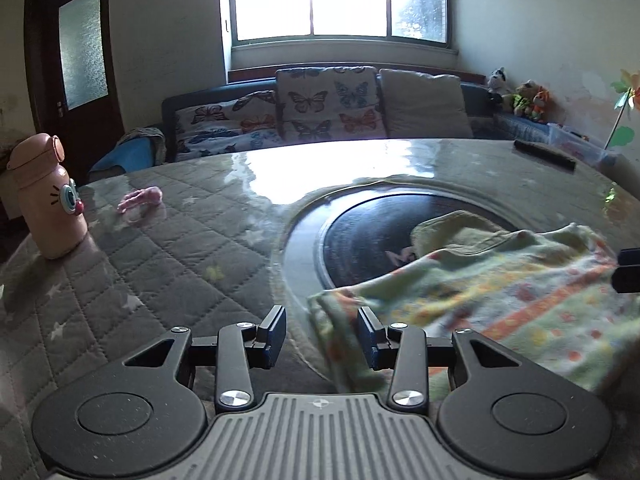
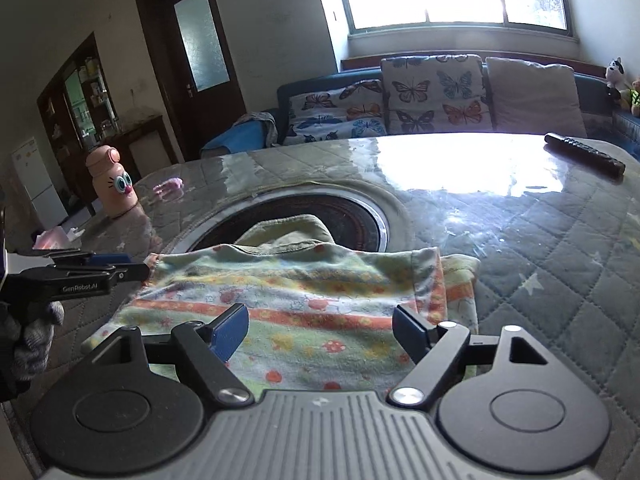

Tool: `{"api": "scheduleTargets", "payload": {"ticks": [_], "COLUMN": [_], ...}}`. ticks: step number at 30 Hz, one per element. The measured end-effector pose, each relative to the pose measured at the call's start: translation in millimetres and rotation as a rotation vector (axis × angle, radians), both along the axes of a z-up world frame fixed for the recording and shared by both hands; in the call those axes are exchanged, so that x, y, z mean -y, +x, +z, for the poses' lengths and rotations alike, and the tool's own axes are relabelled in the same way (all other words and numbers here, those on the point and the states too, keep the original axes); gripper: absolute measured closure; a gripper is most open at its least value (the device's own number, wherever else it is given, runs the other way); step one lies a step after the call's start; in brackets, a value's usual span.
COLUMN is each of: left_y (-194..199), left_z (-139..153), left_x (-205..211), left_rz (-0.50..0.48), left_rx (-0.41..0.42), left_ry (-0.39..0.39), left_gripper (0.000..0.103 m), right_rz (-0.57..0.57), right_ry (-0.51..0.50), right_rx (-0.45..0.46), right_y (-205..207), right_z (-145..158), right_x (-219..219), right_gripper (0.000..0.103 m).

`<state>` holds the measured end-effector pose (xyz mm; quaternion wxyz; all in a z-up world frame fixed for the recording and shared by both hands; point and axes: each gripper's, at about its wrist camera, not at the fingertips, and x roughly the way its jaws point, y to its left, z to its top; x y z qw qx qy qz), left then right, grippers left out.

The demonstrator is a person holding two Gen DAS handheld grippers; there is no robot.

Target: Fold clothes

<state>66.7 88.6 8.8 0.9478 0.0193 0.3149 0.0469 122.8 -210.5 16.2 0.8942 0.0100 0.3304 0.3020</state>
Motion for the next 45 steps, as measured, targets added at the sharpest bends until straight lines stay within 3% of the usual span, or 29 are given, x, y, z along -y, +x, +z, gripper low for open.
{"api": "scheduleTargets", "payload": {"ticks": [4, 14, 20, 25, 32, 36, 45], "left_y": [5, 14, 25, 27, 12, -4, -49], "left_z": [-6, 13, 5, -4, -1, 2, 0], "left_x": [-6, 15, 15, 12, 11, 10, 26], "left_rz": [0.005, -0.073, -0.078, -0.070, -0.077, -0.077, -0.111], "left_rx": [-0.020, 0.035, 0.006, -0.016, -0.002, 0.010, 0.023], "left_ry": [0.012, 0.021, 0.036, 0.047, 0.048, 0.045, 0.068], "left_gripper": [0.059, 0.060, 0.060, 0.060, 0.055, 0.045, 0.028], "right_rz": [-0.005, 0.019, -0.051, -0.041, 0.122, 0.192, 0.204], "right_ry": [-0.011, -0.027, -0.054, -0.040, -0.078, -0.139, -0.245], "right_rx": [-0.015, -0.002, -0.043, -0.024, 0.031, 0.090, 0.157], "right_y": [8, 50, 71, 62, 16, -11, -47], "right_z": [-1, -1, -17, -9, 0, -1, -14], "right_x": [0, -21, -13, -11, -44, -62, -62], "right_gripper": [0.022, 0.022, 0.022, 0.021, 0.018, 0.015, 0.012]}}
